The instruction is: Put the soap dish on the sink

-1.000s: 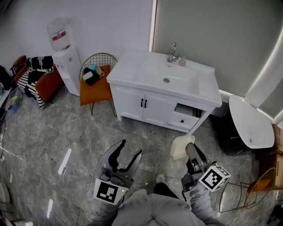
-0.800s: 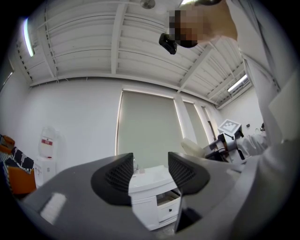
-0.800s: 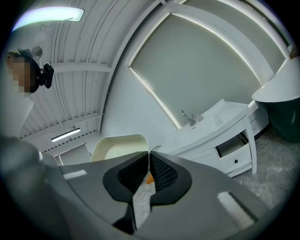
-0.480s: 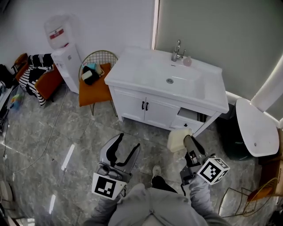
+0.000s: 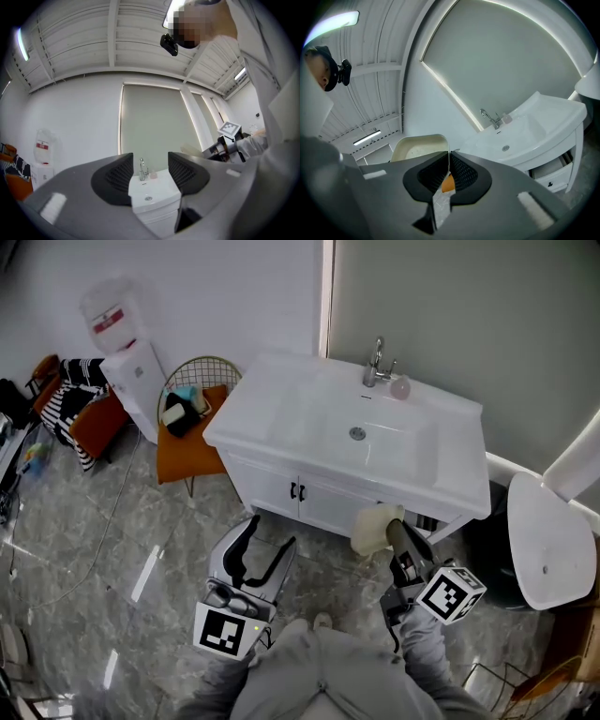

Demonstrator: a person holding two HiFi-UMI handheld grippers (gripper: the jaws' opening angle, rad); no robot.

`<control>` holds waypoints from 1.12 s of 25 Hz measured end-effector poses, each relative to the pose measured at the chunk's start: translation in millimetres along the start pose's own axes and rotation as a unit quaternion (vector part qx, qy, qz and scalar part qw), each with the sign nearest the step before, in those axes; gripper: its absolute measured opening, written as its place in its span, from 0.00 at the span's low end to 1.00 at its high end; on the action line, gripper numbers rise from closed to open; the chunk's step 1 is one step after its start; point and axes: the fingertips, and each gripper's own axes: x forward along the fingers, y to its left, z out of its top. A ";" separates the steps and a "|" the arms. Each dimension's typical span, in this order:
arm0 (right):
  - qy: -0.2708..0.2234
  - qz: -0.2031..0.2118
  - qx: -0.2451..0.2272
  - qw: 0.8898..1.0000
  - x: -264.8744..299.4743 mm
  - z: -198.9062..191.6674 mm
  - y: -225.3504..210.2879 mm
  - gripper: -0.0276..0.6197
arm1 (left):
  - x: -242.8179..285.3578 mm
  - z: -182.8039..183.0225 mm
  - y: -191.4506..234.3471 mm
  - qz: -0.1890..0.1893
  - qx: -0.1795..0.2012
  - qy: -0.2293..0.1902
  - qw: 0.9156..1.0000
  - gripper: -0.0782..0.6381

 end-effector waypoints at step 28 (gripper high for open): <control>-0.003 -0.054 0.010 0.998 282.8 69.4 -118.0 0.07 | 237.5 -77.5 183.2 -0.041 -0.002 0.014 0.999 0.46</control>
